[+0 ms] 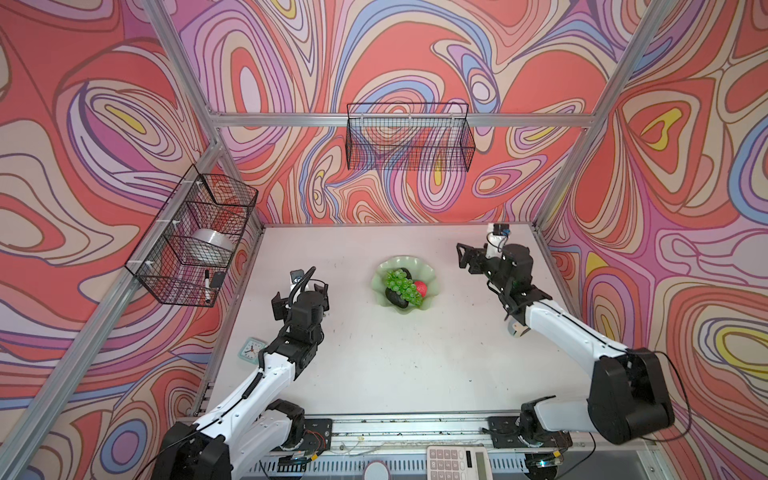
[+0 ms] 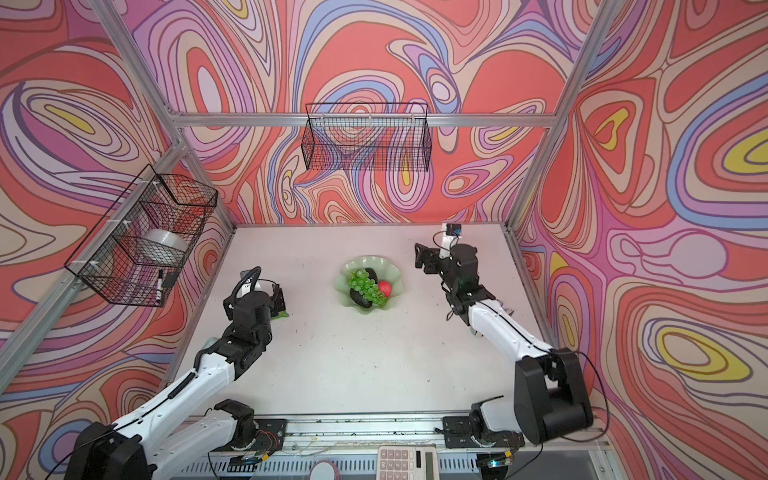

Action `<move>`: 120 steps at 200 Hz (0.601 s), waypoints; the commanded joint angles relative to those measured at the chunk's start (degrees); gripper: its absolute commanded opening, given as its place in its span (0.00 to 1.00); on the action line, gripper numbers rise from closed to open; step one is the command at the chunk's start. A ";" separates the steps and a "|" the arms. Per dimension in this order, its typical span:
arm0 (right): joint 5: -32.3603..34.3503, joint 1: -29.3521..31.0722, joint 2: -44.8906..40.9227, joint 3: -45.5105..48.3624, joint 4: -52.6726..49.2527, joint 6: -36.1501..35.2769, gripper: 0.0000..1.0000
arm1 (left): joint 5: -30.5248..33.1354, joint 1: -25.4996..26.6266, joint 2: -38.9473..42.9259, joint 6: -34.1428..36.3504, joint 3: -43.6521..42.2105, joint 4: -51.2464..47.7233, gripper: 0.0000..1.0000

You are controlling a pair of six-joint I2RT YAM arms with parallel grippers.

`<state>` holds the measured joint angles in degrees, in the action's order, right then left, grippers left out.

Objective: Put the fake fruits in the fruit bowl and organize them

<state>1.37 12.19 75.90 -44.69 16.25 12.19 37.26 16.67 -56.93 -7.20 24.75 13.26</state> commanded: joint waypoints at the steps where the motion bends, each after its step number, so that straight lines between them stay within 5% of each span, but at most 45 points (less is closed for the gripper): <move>1: 13.97 -2.68 -2.27 6.68 1.79 -2.09 0.98 | -9.79 -4.75 -0.80 2.32 -4.36 11.83 1.00; 37: 23.28 -5.79 1.95 18.54 20.57 -6.05 0.98 | -13.81 -9.20 -7.95 3.40 -9.99 22.45 1.00; 83: 18.63 -8.69 15.17 24.66 45.95 -8.57 0.98 | -19.44 -11.90 -18.06 6.13 -9.38 36.65 0.99; 120: 13.35 -9.45 21.45 23.25 48.55 -9.53 0.98 | -22.36 -12.46 -32.79 7.11 -6.86 47.39 0.97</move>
<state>18.09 3.16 94.72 -20.69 55.55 4.36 17.96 4.47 -83.33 -2.52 16.29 48.95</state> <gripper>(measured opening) 0.983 0.983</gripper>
